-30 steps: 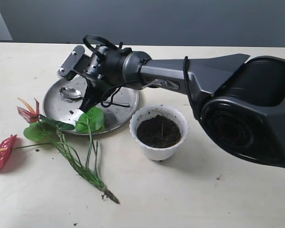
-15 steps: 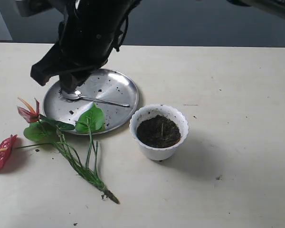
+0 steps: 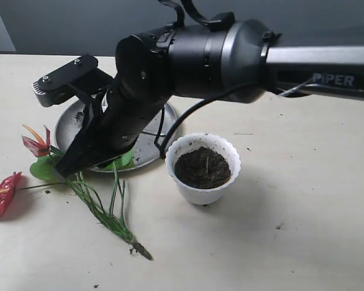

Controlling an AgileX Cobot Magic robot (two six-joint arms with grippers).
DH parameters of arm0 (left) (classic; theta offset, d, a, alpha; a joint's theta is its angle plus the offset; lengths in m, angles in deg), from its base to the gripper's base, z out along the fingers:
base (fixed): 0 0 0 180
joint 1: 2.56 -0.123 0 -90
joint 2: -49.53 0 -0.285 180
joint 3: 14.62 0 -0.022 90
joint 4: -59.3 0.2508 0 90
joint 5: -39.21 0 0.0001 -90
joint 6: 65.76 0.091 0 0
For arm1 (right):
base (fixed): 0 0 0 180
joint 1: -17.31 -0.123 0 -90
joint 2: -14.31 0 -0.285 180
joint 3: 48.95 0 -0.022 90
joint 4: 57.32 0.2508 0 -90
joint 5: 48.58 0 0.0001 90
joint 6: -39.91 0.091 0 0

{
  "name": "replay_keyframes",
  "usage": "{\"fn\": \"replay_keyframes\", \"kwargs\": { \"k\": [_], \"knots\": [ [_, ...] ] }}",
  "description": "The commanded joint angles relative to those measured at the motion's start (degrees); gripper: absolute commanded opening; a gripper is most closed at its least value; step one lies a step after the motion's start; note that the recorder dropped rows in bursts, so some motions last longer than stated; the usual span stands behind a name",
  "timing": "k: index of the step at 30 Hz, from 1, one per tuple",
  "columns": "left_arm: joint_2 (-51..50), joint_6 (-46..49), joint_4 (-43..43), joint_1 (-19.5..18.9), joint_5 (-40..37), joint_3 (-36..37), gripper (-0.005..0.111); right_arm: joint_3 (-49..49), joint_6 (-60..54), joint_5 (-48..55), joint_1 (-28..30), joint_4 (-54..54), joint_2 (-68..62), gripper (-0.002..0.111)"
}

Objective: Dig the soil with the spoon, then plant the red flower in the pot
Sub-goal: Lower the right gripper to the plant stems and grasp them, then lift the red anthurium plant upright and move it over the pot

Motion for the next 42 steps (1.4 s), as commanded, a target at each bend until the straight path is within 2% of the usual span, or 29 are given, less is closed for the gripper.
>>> {"fn": "replay_keyframes", "kwargs": {
  "k": [1, 3, 13, 24, 32, 39, 42],
  "knots": [
    [-0.19, -0.21, -0.29, 0.13, 0.39, -0.15, 0.001, 0.40, 0.09, -2.19, 0.19, -0.15, -2.17, 0.050],
    [-0.19, -0.21, -0.29, 0.13, 0.39, -0.15, 0.001, 0.40, 0.09, -3.05, 0.19, -0.15, -3.45, 0.057],
    [-0.19, -0.21, -0.29, 0.13, 0.39, -0.15, 0.001, 0.29, 0.09, -7.64, 0.08, 2.56, -7.49, 0.057],
    [-0.19, -0.21, -0.29, 0.13, 0.39, -0.15, 0.001, 0.29, -1.01, -7.02, 0.08, 2.99, -3.56, 0.057],
    [-0.19, -0.21, -0.29, 0.13, 0.39, -0.15, 0.001, 0.29, -1.26, -5.77, 0.08, 3.18, -6.60, 0.057],
    [-0.19, -0.21, -0.29, 0.13, 0.39, -0.15, 0.001, 0.29, -8.65, -6.17, 0.08, 13.08, -10.42, 0.057],
    [-0.19, -0.21, -0.29, 0.13, 0.39, -0.15, 0.001, 0.29, -8.76, -6.32, 0.08, 13.09, -12.21, 0.057]
  ]
}}
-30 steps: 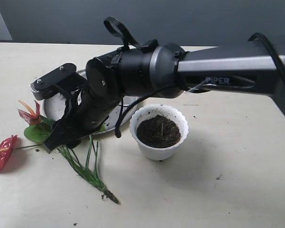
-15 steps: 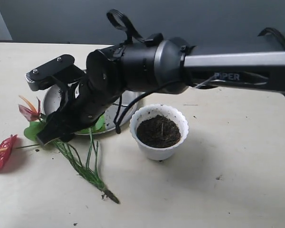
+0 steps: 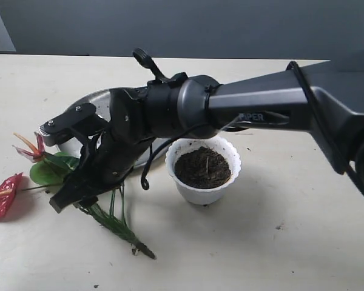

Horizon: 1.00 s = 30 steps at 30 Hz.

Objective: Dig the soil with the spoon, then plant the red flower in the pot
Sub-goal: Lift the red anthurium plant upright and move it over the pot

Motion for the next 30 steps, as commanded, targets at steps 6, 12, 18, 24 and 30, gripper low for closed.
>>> {"fn": "replay_keyframes", "kwargs": {
  "k": [6, 12, 18, 24, 30],
  "knots": [
    [-0.19, -0.21, -0.29, 0.13, 0.39, -0.15, 0.001, 0.08, -1.22, -0.42, 0.08, 2.04, -0.87, -0.001],
    [-0.19, -0.21, -0.29, 0.13, 0.39, -0.15, 0.001, 0.08, -2.88, -2.09, 0.08, 2.88, 8.31, 0.001],
    [-0.19, -0.21, -0.29, 0.13, 0.39, -0.15, 0.001, 0.41, -4.18, -9.63, 0.08, 2.88, 14.13, 0.001],
    [-0.19, -0.21, -0.29, 0.13, 0.39, -0.15, 0.001, 10.45, -4.22, -35.88, 0.08, 2.88, 19.19, 0.001],
    [-0.19, -0.21, -0.29, 0.13, 0.39, -0.15, 0.001, 29.90, -3.74, -60.06, 0.82, 2.89, 27.81, 0.000]
  ]
}}
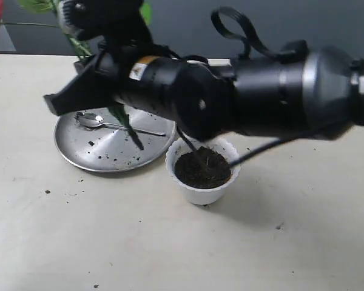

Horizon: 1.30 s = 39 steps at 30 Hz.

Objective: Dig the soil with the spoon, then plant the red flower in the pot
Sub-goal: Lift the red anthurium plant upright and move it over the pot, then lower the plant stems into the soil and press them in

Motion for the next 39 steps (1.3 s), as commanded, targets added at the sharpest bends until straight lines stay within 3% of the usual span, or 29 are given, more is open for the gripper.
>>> {"fn": "replay_keyframes", "kwargs": {
  "k": [1, 9, 16, 27, 31, 39],
  "knots": [
    [-0.19, -0.21, -0.29, 0.13, 0.39, -0.15, 0.001, 13.60, 1.05, -17.51, 1.60, 0.21, 7.54, -0.001],
    [-0.19, -0.21, -0.29, 0.13, 0.39, -0.15, 0.001, 31.96, 13.20, -40.69, 8.11, -5.50, 15.55, -0.001],
    [-0.19, -0.21, -0.29, 0.13, 0.39, -0.15, 0.001, 40.61, 19.13, -47.59, 8.52, -10.98, 14.88, -0.001],
    [-0.19, -0.21, -0.29, 0.13, 0.39, -0.15, 0.001, 41.27, 19.45, -56.38, 8.52, -11.08, 6.39, -0.001],
    [-0.19, -0.21, -0.29, 0.13, 0.39, -0.15, 0.001, 40.70, 24.89, -56.38, 8.52, -10.63, 1.23, -0.001],
    [-0.19, -0.21, -0.29, 0.13, 0.39, -0.15, 0.001, 34.84, 25.28, -56.38, 8.52, -12.34, -7.22, -0.001]
  ]
}}
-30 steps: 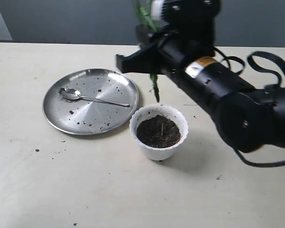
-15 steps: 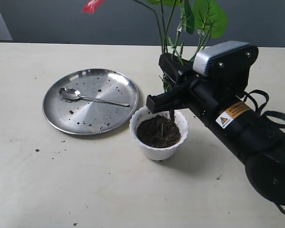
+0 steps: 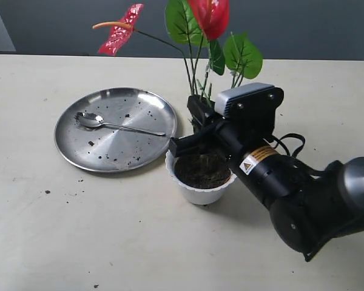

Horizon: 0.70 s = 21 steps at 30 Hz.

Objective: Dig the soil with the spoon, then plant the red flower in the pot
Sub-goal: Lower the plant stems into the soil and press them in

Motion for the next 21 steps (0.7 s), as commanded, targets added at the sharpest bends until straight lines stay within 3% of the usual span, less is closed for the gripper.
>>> {"fn": "replay_keyframes", "kwargs": {
  "k": [1, 13, 21],
  "knots": [
    [-0.19, -0.21, -0.29, 0.13, 0.39, -0.15, 0.001, -1.88, 0.37, -1.23, 0.32, -0.95, -3.82, -0.001],
    [-0.19, -0.21, -0.29, 0.13, 0.39, -0.15, 0.001, 6.00, 0.41, -1.23, 0.32, 0.91, -3.36, -0.001],
    [-0.19, -0.21, -0.29, 0.13, 0.39, -0.15, 0.001, 6.25, 4.77, -1.23, 0.32, -7.06, -2.88, -0.001]
  ]
}}
